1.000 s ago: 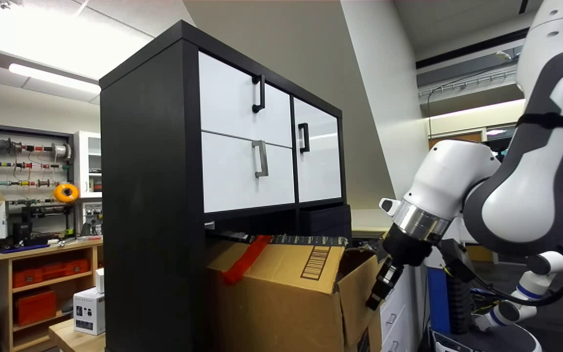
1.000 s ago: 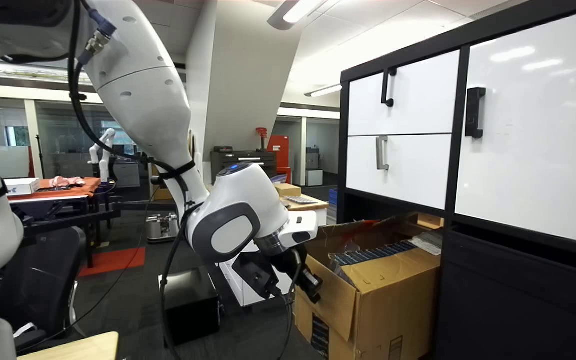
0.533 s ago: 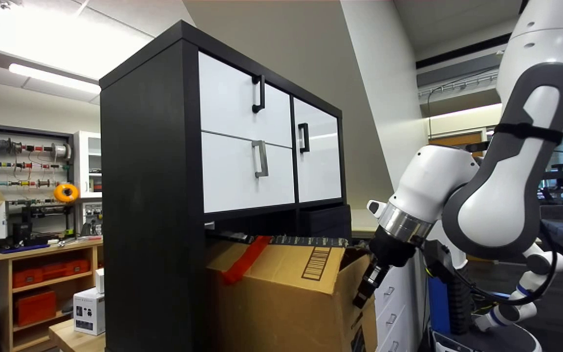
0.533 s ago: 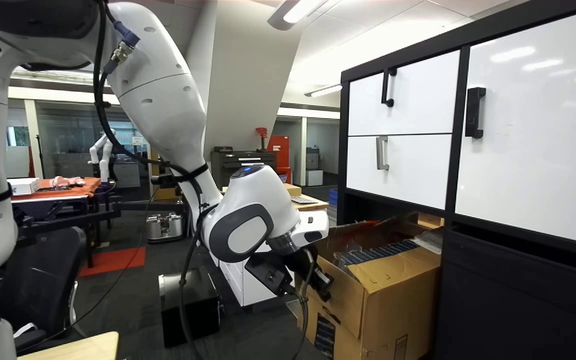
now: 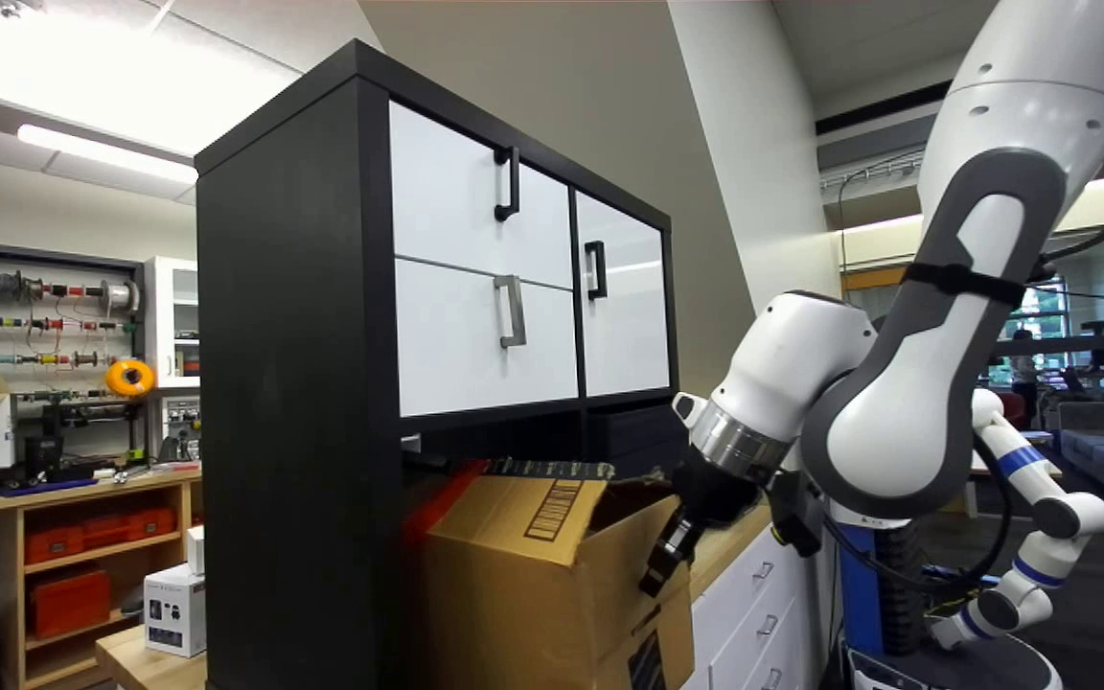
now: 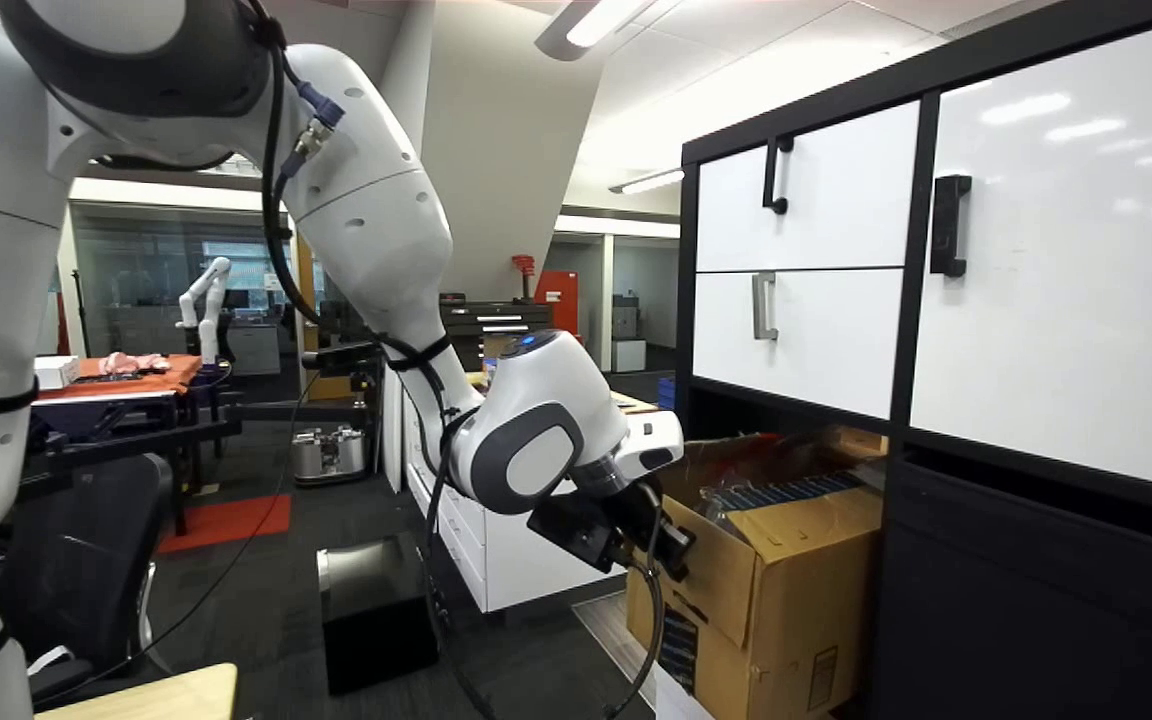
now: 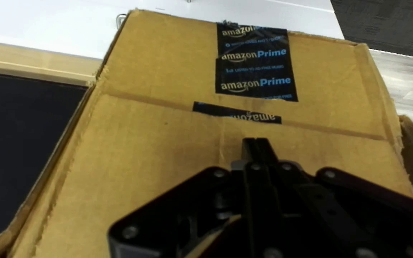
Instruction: Push the box into the shelf
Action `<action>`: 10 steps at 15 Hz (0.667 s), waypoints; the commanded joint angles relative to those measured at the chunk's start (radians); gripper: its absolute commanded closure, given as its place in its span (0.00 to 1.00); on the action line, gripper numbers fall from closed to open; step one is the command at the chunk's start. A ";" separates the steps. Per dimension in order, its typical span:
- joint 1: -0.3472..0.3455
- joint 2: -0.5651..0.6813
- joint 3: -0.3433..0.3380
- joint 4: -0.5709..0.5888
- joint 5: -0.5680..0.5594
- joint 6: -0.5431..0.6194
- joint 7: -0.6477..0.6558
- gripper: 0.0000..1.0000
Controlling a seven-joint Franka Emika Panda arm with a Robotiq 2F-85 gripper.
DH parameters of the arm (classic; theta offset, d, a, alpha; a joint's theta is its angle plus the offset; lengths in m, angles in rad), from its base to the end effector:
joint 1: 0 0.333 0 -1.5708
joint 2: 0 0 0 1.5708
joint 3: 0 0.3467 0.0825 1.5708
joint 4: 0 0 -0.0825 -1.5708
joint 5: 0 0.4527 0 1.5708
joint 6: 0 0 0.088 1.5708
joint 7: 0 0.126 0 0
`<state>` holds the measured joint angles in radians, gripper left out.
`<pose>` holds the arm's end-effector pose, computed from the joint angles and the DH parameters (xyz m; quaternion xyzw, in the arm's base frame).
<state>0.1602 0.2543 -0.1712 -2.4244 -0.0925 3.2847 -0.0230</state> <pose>0.5871 0.0019 0.2277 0.9520 0.0603 0.2983 0.0321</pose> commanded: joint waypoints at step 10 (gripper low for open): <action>0.186 0.258 -0.144 0.331 0.014 0.004 0.005 0.97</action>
<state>0.3017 0.4368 -0.2633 -2.1851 -0.0878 3.2833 -0.0216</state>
